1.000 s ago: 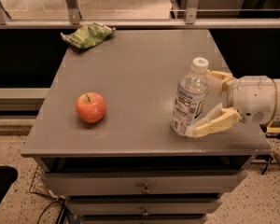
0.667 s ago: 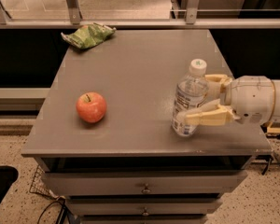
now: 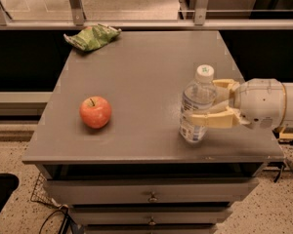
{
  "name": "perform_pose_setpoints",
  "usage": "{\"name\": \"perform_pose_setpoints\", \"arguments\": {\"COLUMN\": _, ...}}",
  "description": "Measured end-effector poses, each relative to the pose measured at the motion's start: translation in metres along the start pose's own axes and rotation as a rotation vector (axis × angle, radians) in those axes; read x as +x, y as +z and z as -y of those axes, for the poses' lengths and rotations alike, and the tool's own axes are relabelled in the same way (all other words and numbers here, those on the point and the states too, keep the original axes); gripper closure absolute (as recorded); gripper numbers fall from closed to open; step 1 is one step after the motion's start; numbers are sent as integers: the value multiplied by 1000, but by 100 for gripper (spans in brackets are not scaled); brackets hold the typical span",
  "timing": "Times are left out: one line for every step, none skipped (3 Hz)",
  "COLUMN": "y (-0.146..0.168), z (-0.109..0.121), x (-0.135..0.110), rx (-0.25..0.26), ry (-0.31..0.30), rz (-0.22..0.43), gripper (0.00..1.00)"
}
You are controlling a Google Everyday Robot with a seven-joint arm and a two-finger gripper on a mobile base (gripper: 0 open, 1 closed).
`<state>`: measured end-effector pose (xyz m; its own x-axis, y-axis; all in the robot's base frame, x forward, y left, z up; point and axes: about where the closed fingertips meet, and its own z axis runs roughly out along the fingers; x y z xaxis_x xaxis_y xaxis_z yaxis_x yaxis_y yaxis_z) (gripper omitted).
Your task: Move blue plastic bottle near green jalapeno chip bag
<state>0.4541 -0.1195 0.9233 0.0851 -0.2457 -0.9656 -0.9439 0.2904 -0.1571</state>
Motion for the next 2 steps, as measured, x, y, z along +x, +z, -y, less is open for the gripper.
{"name": "perform_pose_setpoints", "arguments": {"y": 2, "z": -1, "x": -1, "rx": -4, "ry": -2, "rz": 0, "gripper": 100}}
{"name": "perform_pose_setpoints", "arguments": {"y": 9, "z": 10, "x": -9, "rx": -5, "ry": 17, "rz": 42, "gripper": 100}}
